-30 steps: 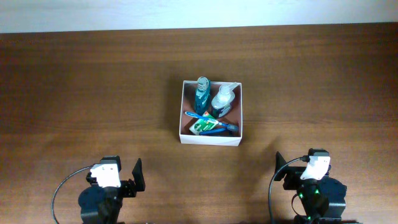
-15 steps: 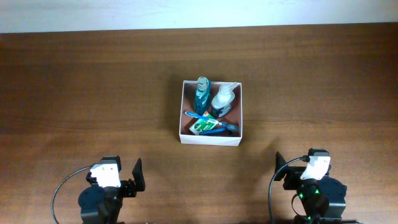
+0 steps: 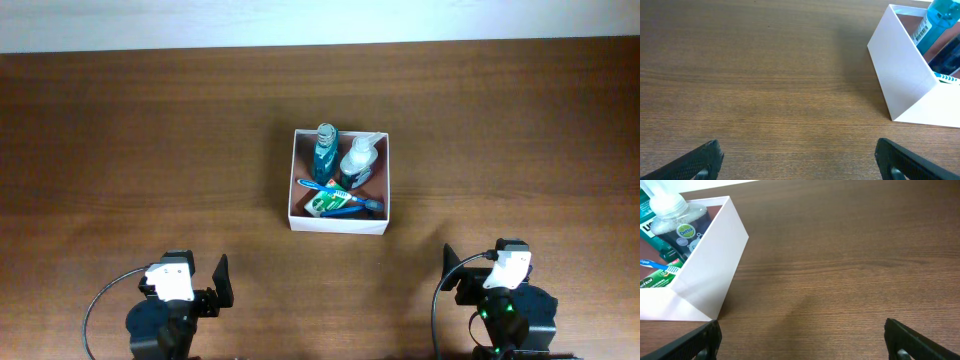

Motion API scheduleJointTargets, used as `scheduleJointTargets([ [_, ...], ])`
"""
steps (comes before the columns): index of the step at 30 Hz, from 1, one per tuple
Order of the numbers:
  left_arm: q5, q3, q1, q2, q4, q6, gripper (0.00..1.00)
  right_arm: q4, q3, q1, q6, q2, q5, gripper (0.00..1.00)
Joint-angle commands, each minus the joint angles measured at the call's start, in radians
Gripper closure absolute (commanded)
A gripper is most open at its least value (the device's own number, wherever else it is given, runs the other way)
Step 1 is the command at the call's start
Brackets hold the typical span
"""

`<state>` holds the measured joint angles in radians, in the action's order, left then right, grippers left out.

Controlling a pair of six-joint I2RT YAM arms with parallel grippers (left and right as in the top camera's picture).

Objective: Pack container

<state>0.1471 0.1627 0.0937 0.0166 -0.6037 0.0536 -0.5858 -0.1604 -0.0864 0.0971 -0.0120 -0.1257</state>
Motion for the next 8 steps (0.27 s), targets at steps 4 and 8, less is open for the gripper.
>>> scheduleJointTargets([
  [4, 0.011, -0.006, -0.001, -0.010, 0.005, 0.003, 0.00, 0.000, 0.006, -0.006, 0.001, 0.008, -0.002, 0.01],
  [8, 0.011, -0.006, -0.001, -0.010, 0.005, 0.003, 0.01, 0.000, 0.006, -0.006, 0.002, 0.008, -0.002, 0.01],
])
